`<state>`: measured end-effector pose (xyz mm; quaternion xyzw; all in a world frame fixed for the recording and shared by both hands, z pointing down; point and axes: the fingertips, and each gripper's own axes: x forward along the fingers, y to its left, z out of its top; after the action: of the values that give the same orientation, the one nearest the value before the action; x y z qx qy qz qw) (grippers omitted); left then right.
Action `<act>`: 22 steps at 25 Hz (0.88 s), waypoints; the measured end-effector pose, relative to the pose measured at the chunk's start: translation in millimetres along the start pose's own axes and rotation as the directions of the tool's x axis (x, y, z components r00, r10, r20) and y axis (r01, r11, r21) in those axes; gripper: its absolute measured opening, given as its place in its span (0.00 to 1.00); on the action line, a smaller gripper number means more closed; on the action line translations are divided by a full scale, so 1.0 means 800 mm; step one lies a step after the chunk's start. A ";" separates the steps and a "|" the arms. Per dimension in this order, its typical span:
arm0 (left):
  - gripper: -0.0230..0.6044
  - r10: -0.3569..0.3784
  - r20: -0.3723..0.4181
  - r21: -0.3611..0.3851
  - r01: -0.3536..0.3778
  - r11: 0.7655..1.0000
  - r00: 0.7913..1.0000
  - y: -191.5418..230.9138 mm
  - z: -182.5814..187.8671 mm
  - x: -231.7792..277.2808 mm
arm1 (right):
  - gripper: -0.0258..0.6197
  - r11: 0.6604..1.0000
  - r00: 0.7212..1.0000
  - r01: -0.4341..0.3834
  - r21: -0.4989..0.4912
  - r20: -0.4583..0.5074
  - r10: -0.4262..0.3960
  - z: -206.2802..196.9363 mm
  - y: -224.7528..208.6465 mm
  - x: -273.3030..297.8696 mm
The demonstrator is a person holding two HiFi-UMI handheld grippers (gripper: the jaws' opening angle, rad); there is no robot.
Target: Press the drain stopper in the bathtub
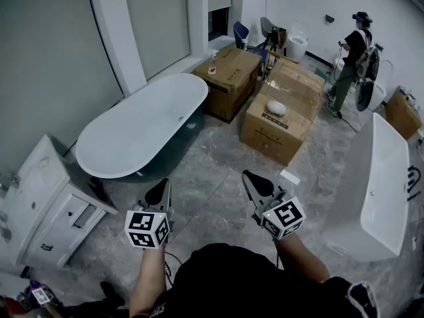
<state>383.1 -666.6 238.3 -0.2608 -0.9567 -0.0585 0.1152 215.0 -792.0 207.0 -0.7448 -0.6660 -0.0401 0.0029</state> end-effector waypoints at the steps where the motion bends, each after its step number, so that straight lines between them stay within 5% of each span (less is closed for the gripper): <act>1: 0.06 0.000 0.000 0.000 0.000 1.000 1.000 0.000 -0.001 0.000 | 0.06 1.000 1.000 0.004 0.002 0.001 -0.004 0.000 0.000 0.000; 12: 0.06 -0.035 0.019 -0.043 0.035 0.998 0.999 -0.022 0.001 0.016 | 0.06 0.999 0.999 0.049 0.009 -0.006 -0.049 -0.005 -0.024 -0.028; 22: 0.06 -0.075 -0.011 -0.030 0.074 0.997 0.997 -0.112 -0.012 0.070 | 0.06 0.988 0.995 0.101 0.120 -0.015 -0.100 -0.031 -0.089 -0.120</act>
<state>292.2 -718.0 257.3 -0.2262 -0.9641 -0.0787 0.1146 132.6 -880.8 222.3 -0.7087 -0.7038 -0.0032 0.0489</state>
